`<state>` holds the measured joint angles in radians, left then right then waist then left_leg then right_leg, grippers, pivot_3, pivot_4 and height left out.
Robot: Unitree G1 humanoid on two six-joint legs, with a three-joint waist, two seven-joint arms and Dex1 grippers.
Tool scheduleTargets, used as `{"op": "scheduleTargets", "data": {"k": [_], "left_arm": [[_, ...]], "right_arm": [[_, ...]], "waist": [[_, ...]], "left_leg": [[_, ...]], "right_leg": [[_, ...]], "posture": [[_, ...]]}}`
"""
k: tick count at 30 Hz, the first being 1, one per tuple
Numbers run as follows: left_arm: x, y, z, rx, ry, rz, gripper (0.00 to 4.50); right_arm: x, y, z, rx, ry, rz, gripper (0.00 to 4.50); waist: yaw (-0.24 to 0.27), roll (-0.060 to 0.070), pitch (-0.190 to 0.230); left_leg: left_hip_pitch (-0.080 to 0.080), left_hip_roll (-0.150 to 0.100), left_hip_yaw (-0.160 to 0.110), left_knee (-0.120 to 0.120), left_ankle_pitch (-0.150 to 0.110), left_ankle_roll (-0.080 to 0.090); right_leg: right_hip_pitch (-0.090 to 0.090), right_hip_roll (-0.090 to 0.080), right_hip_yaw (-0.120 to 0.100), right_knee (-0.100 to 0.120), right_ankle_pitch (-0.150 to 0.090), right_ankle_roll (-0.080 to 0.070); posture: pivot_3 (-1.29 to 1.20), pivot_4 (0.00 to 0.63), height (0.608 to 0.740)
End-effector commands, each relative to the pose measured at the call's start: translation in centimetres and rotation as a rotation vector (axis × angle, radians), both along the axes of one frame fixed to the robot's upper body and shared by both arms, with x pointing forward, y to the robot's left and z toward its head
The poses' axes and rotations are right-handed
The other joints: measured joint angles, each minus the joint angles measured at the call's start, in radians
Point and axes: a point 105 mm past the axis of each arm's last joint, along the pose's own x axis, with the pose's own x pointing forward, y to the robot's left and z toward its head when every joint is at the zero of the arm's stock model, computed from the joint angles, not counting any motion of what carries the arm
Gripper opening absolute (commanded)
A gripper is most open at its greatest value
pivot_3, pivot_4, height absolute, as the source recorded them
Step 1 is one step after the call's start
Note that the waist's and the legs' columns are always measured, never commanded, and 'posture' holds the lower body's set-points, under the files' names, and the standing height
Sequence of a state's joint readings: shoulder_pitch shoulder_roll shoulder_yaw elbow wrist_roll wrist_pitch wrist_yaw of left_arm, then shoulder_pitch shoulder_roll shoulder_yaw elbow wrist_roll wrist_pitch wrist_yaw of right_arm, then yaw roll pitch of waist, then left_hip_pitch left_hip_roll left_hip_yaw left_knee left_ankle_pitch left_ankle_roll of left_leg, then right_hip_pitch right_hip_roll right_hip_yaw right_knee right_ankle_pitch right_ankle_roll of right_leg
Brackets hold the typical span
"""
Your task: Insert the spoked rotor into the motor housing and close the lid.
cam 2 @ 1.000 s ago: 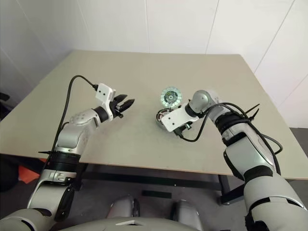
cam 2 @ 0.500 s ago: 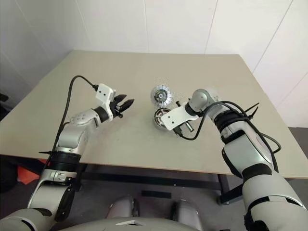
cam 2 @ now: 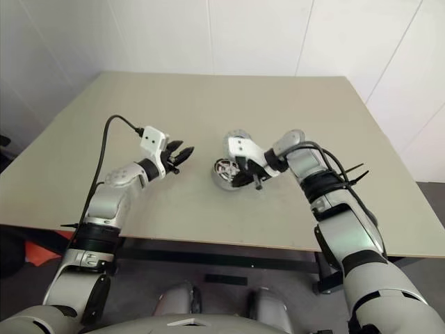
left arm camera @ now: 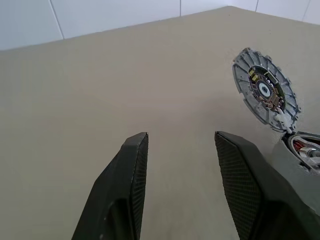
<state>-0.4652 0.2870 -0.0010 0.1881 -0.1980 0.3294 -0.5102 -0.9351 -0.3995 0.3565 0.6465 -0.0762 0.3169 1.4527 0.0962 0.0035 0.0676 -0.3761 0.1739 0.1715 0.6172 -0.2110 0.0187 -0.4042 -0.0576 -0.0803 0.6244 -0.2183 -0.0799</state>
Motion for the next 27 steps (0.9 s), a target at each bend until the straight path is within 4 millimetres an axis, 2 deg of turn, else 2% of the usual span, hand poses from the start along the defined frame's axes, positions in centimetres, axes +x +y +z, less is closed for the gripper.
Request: {"op": "scheduleTargets", "data": {"k": [1, 5, 11, 15, 20, 24, 27], "left_arm": [[-0.1, 0.2, 1.2, -0.002, -0.058, 0.014, 2.24], [-0.4, 0.1, 0.8, 0.003, -0.05, 0.017, 2.24], [-0.5, 0.5, 0.4, 0.025, -0.048, 0.027, 2.24], [-0.8, 0.6, 0.2, 0.032, -0.044, 0.031, 2.24], [-1.0, 0.8, -0.1, 0.047, -0.042, 0.038, 2.24], [-1.1, 1.0, -0.1, 0.055, -0.043, 0.046, 2.24], [-1.1, 1.5, 0.2, 0.062, -0.055, 0.061, 2.24]], "right_arm": [[1.6, 0.6, 4.4, 0.114, 0.035, -0.214, 0.01], [2.5, 0.6, 5.6, 0.131, 0.116, -0.429, 0.01], [1.8, 1.2, 6.7, 0.125, 0.293, -0.666, 0.01], [0.2, 2.5, 7.4, 0.084, 0.363, -0.725, 0.01], [0.7, 4.2, 8.2, 0.144, 0.385, -0.775, 0.01], [1.3, 5.4, 7.8, 0.161, 0.41, -0.849, 0.01], [1.6, 6.1, 5.4, 0.124, 0.425, -0.921, 0.01]], "waist": [[0.002, 0.0, 0.0], [0.013, 0.0, 0.0], [0.01, 0.001, 0.0], [0.008, 0.001, 0.001], [0.008, 0.001, 0.001], [0.006, 0.001, 0.001], [0.004, 0.001, 0.001]], "left_leg": [[0.0, 0.0, 0.0, 0.0, 0.0, 0.0], [0.0, -0.001, 0.0, 0.0, -0.001, -0.002], [0.0, -0.001, 0.0, -0.002, -0.001, -0.006], [0.0, -0.001, 0.0, -0.004, 0.003, -0.012], [0.001, -0.001, -0.001, -0.005, 0.004, -0.014], [0.003, -0.001, -0.001, -0.007, 0.005, -0.017], [0.004, -0.002, -0.001, -0.01, 0.006, -0.018]], "right_leg": [[0.0, 0.0, 0.0, 0.0, 0.0, 0.0], [0.0, 0.0, 0.0, -0.001, 0.0, 0.0], [0.0, 0.0, 0.0, -0.001, 0.0, 0.0], [-0.001, 0.0, 0.0, -0.001, 0.0, 0.0], [-0.001, 0.0, 0.0, -0.001, 0.0, 0.0], [-0.001, 0.0, 0.0, -0.001, 0.0, 0.0], [0.0, 0.0, 0.001, -0.001, 0.0, 0.0]], "posture": [[0.0, 0.0, 0.74], [0.0, 0.0, 0.74], [0.0, 0.0, 0.74], [0.0, 0.0, 0.74], [0.0, 0.0, 0.74], [0.0, 0.0, 0.74], [0.0, 0.0, 0.74]]}}
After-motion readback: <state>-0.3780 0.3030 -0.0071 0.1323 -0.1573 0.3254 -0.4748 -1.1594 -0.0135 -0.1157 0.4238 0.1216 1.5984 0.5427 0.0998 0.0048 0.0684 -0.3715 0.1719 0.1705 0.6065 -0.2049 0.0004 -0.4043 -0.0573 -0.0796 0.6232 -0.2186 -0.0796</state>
